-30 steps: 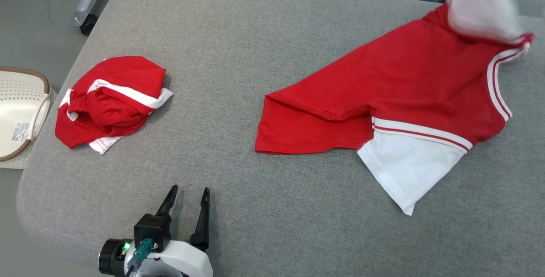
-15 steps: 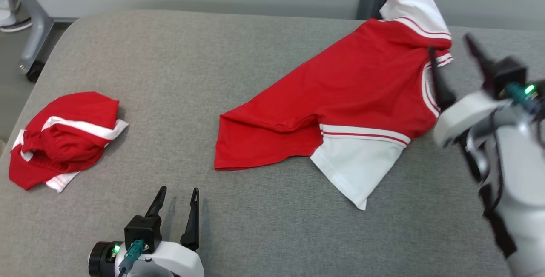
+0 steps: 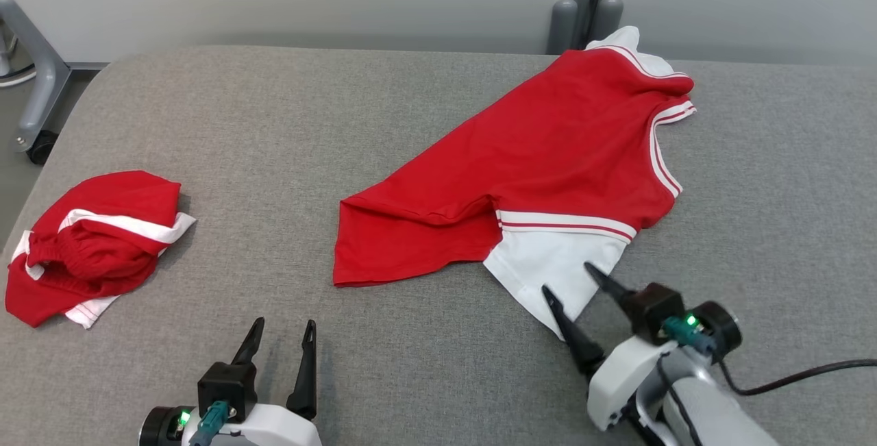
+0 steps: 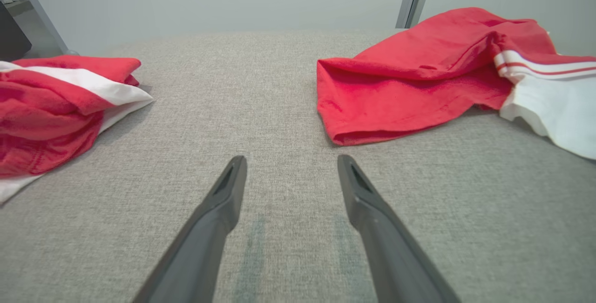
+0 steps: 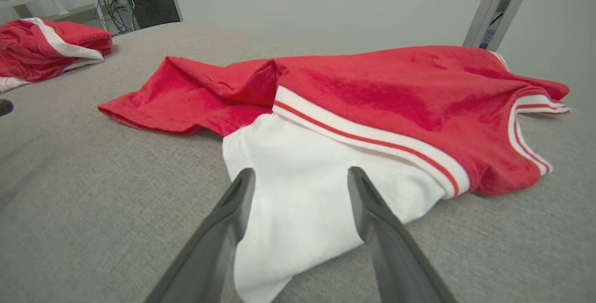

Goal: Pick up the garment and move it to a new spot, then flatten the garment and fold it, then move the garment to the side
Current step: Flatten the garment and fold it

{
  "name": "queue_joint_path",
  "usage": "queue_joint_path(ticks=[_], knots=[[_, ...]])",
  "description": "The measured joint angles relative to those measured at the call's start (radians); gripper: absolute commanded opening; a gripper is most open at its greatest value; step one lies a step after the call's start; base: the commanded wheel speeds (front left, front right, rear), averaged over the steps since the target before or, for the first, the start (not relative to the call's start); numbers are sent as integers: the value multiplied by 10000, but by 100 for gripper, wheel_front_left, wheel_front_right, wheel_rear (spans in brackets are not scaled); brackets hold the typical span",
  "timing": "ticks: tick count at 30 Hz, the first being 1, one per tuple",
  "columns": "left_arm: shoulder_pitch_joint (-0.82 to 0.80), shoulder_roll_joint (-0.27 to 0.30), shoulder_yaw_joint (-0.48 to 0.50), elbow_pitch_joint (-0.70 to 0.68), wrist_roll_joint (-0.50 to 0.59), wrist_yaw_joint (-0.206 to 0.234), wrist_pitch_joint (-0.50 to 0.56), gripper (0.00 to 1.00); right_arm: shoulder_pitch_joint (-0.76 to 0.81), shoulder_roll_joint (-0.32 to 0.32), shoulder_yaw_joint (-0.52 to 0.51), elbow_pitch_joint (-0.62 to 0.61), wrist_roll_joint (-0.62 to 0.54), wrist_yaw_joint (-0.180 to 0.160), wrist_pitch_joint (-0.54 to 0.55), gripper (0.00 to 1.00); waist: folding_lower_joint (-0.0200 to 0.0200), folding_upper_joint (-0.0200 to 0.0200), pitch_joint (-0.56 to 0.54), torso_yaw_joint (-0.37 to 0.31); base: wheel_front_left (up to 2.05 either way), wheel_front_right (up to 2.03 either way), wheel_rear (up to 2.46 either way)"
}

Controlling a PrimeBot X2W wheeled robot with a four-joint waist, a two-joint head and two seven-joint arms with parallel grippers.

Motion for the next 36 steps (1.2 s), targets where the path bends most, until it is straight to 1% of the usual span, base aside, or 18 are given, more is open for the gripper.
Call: queue_joint_path(ticks=[5, 8, 13, 14, 15, 16, 19, 23, 25, 30, 33, 36], knots=[[115, -2, -13, 12, -10, -6, 0, 100, 225, -48, 915, 92, 307, 0, 0, 100, 0, 0, 20, 88, 0, 0, 0], [118, -2, -33, 19, -13, -6, 0, 100, 215, -102, 1398, 447, 393, 0, 0, 100, 0, 0, 83, 148, 0, 0, 0], [81, -4, -102, 17, -75, 4, 0, 100, -95, -128, 1929, 1436, 385, 0, -21, 99, -1, 0, 219, 281, 0, 0, 0], [72, -2, -107, 17, -102, 6, 0, 100, -210, -132, 1975, 1634, 324, 4, -35, 64, 0, 0, 245, 300, 0, 0, 0], [64, 0, -111, 13, -113, 6, 0, 100, -312, -132, 1973, 1824, 259, 17, -75, 37, 0, 0, 270, 319, 0, 0, 0], [60, 0, -111, 12, -115, 8, 0, 100, -395, -117, 1925, 1965, 238, 29, -96, 0, 0, 0, 295, 331, 0, 0, 0], [46, -4, -61, 4, -115, 35, 0, 100, -577, -138, 1622, 2234, 192, 40, -105, 0, 0, 0, 314, 309, 0, 0, 0], [107, 6, 173, 19, -63, 33, 0, 100, -391, -813, 326, 1492, -127, 0, -2, 0, 0, 0, 194, 34, 0, 0, 0], [132, -2, 221, 17, -2, 19, 0, 100, -128, -1112, -313, 907, -389, 0, -4, 0, 0, 0, 113, -128, 0, 0, 0], [143, -2, 259, 17, 23, -15, 0, 100, 706, -1542, -1546, -357, -899, 0, -4, 0, 0, 0, -114, -572, 0, 0, 0], [147, -2, 259, 19, 31, -58, 0, 100, 1393, -1703, -2163, -658, -1028, 0, -4, 0, 0, 0, -264, -803, 0, 0, 0], [197, 0, 253, 46, 33, -59, 0, 100, 2170, -1726, -2608, -593, -1068, 0, -4, 0, 0, 0, -436, -981, 0, 0, 0]])
